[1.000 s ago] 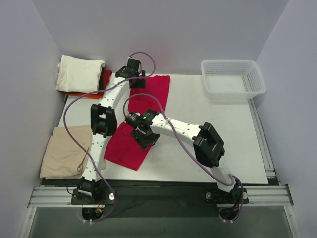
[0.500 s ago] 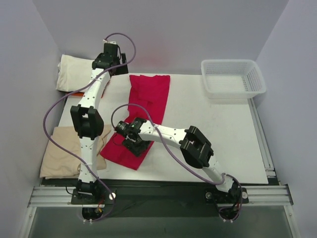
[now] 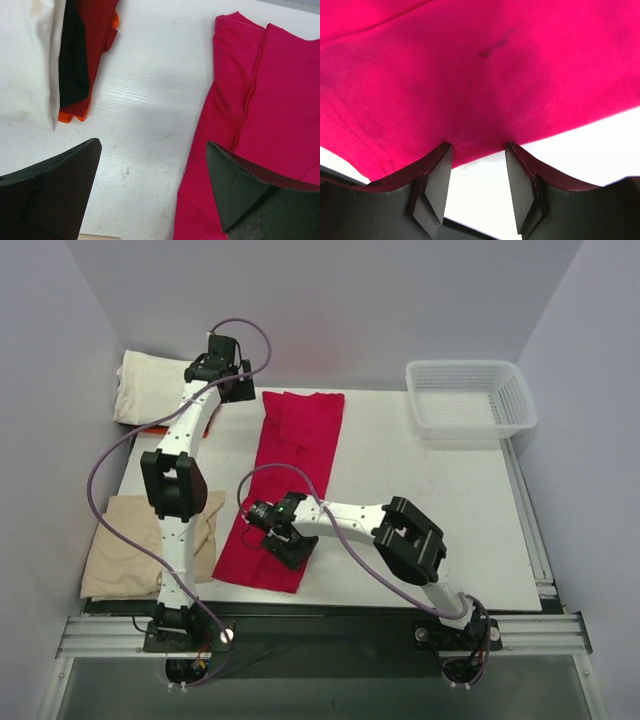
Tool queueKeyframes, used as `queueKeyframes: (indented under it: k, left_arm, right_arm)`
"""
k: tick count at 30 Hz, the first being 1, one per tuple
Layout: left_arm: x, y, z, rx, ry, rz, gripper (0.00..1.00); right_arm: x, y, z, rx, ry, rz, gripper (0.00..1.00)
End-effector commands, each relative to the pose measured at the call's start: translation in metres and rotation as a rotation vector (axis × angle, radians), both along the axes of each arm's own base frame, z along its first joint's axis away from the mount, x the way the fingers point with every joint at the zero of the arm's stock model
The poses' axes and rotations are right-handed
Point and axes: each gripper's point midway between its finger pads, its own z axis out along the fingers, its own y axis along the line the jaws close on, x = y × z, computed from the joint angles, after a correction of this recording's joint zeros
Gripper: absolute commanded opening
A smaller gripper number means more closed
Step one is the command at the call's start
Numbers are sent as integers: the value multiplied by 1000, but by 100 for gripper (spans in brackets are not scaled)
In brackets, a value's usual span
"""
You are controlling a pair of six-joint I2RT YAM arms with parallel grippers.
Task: Fold and stack the t-shirts
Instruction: Rotate the tshirt 90 degrees
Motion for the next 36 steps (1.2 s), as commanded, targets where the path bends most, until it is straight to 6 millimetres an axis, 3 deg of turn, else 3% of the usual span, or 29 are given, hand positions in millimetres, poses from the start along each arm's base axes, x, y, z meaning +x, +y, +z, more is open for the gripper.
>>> queueKeyframes:
  k: [1,5,13,18,23,26,28,29,31,32,36]
  left_arm:
    - [-2,2,52,-36,-102,3,97]
    - [-2,-4,43,-58,-82,-7,97]
    - [-1,-14,27,-83,-57,-38,97]
    - [-3,-32,23,-81,-45,-88,97]
    - [-15,-56,4,-78,10,-129,97]
    - [-31,-86,-14,-83,57,-172,97]
    - [-41,-105,-23,-92,76,-201,97]
    - [-51,-124,-34,-88,99,-232,97]
    - [-62,-143,-45,-90,121,-255,97]
    - [-70,-156,-52,-100,139,-263,97]
    - [-85,-174,-72,-105,181,-219,96]
  right_arm:
    - [-24,-53,-9,-175,45,0,47]
    - [-38,-86,-3,-244,77,-20,47]
    - [-51,-119,17,-238,73,-25,47]
    - [-44,-110,30,-168,36,-28,47]
    - [-16,-84,67,-42,-116,-105,48]
    - [18,-87,116,82,-363,-239,51]
    - [38,-95,140,120,-491,-324,53]
    - [46,-103,154,151,-520,-373,54]
    - [59,-116,166,171,-564,-455,54]
    - [69,-129,171,180,-567,-517,55]
    - [83,-160,173,201,-546,-659,56]
